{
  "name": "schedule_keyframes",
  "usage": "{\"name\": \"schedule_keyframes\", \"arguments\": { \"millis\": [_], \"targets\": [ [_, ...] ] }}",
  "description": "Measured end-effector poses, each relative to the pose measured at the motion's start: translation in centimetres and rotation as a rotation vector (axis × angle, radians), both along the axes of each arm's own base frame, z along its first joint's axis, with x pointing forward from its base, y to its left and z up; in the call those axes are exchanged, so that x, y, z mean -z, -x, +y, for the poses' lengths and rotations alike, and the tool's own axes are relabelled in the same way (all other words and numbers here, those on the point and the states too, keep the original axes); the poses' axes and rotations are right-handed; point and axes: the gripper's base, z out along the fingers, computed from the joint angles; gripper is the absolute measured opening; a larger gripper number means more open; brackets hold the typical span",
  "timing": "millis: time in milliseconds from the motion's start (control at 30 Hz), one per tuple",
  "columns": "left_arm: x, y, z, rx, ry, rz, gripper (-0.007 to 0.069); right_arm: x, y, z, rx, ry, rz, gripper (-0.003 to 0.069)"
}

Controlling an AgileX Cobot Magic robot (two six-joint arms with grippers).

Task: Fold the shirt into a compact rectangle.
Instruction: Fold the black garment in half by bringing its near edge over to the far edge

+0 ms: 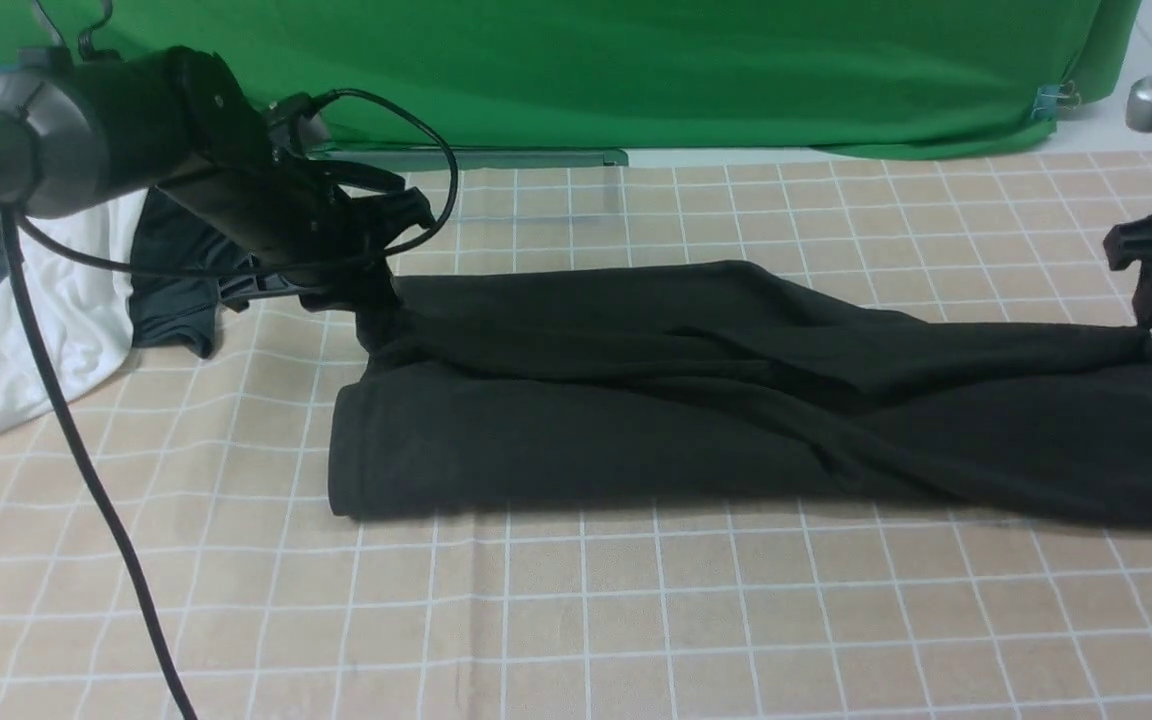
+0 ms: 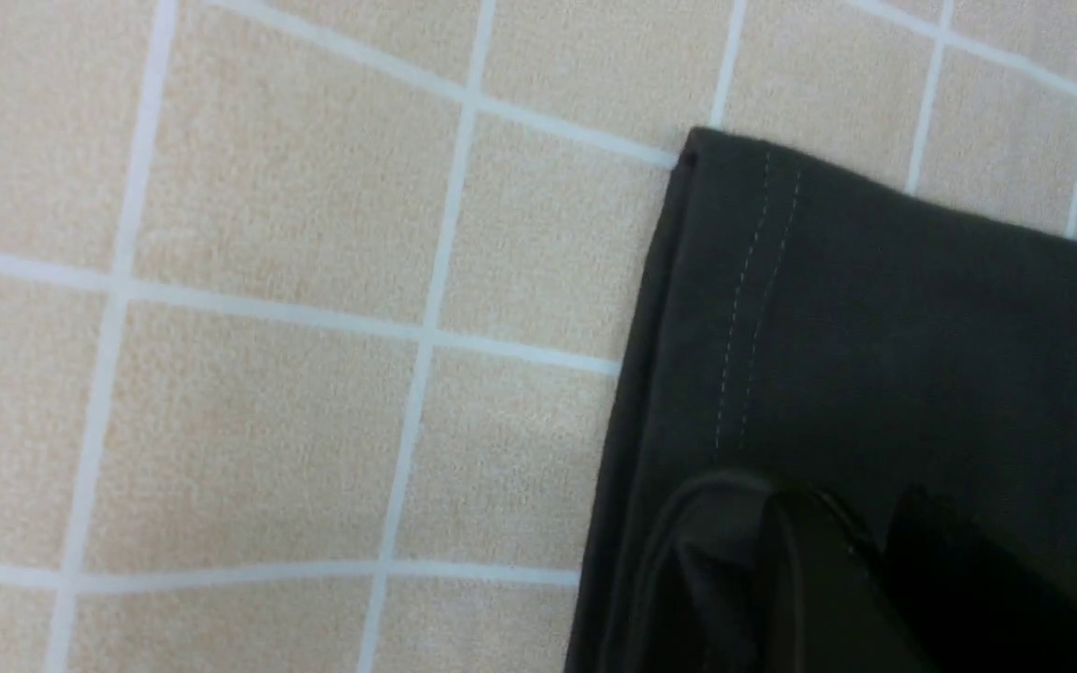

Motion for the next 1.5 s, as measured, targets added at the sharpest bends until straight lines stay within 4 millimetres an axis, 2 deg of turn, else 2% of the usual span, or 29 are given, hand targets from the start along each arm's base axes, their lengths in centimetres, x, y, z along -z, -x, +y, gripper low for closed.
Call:
{"name": "schedule_keyframes", "arguments": {
  "millis": [33, 67, 133, 167, 233, 267, 333, 433, 467, 533, 567, 633, 733, 867, 933, 1000, 1033, 1067, 1100, 1167, 1367, 1500],
  "targets": [
    [-0.1, -0.1, 0.0, -0.001, 0.0, -0.005, 0.0119, 0.0, 0.3, 1.0, -0.03, -0.018, 0.035, 0.0358],
    [-0.1, -0.2, 0.0, -0.003, -0.001, -0.016, 0.0146, 0.1, 0.7, 3.4, -0.114, -0.032, 0.072, 0.024],
    [-0.2, -0.2, 0.1, -0.006, 0.0, -0.019, 0.0167, 0.6, 1.0, 5.8, -0.189, -0.042, 0.071, 0.0099],
    [-0.2, -0.2, 0.1, -0.006, 0.0, -0.019, 0.0169, 0.7, 1.0, 6.0, -0.195, -0.042, 0.066, 0.009],
    [-0.2, -0.2, 0.2, -0.009, 0.003, -0.017, 0.0179, 1.6, 1.4, 7.8, -0.257, -0.038, 0.065, 0.0052],
    [-0.2, -0.1, 0.2, -0.008, 0.007, -0.007, 0.0179, 2.4, 1.7, 9.2, -0.302, -0.036, 0.061, 0.0056],
    [-0.2, 0.0, 0.2, -0.001, 0.007, 0.01, 0.0169, 3.2, 1.8, 10.4, -0.358, -0.026, 0.048, 0.0099],
    [-0.6, 0.1, 0.1, 0.028, 0.003, 0.036, 0.0117, 3.8, 1.8, 11.6, -0.428, -0.002, 0.017, 0.0218],
    [-1.2, 0.2, 0.1, 0.048, 0.0, 0.04, 0.0075, 3.8, 1.7, 12.2, -0.463, 0.013, -0.015, 0.03],
    [-2.4, 0.3, 0.1, 0.083, -0.017, 0.032, 0.0029, 3.7, 1.4, 13.0, -0.497, 0.018, -0.073, 0.0393],
    [-3.3, 0.4, 0.1, 0.106, -0.034, 0.025, 0.0016, 3.7, 1.3, 13.4, -0.517, 0.02, -0.101, 0.0421],
    [-4.4, 0.5, 0.2, 0.132, -0.06, 0.019, 0.0011, 3.9, 0.9, 13.8, -0.535, 0.021, -0.141, 0.043],
    [-5.8, 0.7, 0.4, 0.153, -0.085, 0.01, 0.0011, 4.9, 0.4, 14.0, -0.552, 0.033, -0.143, 0.0416],
    [-6.2, 0.6, 0.4, 0.156, -0.086, 0.008, 0.0013, 6.7, -0.1, 14.2, -0.559, 0.04, -0.124, 0.0398],
    [-6.3, 0.7, 0.3, 0.156, -0.078, 0.014, 0.0013, 7.6, -0.4, 14.3, -0.569, 0.043, -0.128, 0.0335],
    [-6.3, 0.7, 0.3, 0.156, -0.076, 0.014, 0.0013, 7.6, -0.7, 14.3, -0.584, 0.049, -0.154, 0.0204],
    [-6.3, 0.7, 0.3, 0.156, -0.076, 0.014, 0.0013, 7.6, -0.7, 14.4, -0.587, 0.05, -0.157, 0.019],
    [-6.3, 0.7, 0.3, 0.156, -0.075, 0.014, 0.0013, 7.5, -0.9, 14.4, -0.594, 0.054, -0.176, 0.0105],
    [-6.3, 0.7, 0.3, 0.156, -0.074, 0.014, 0.0013, 7.4, -1.0, 14.4, -0.595, 0.057, -0.189, 0.0071],
    [-6.3, 0.7, 0.3, 0.156, -0.074, 0.015, 0.0013, 7.1, -1.4, 14.5, -0.597, 0.062, -0.228, 0.005],
    [-6.3, 0.9, 0.3, 0.163, -0.075, 0.034, 0.0013, 5.8, -3.4, 15.2, -0.6, 0.06, -0.37, 0.0048],
    [-6.7, 1.0, 0.2, 0.175, -0.074, 0.058, 0.0013, 6.1, -5.0, 15.8, -0.6, 0.063, -0.38, 0.0051]
  ]
}}
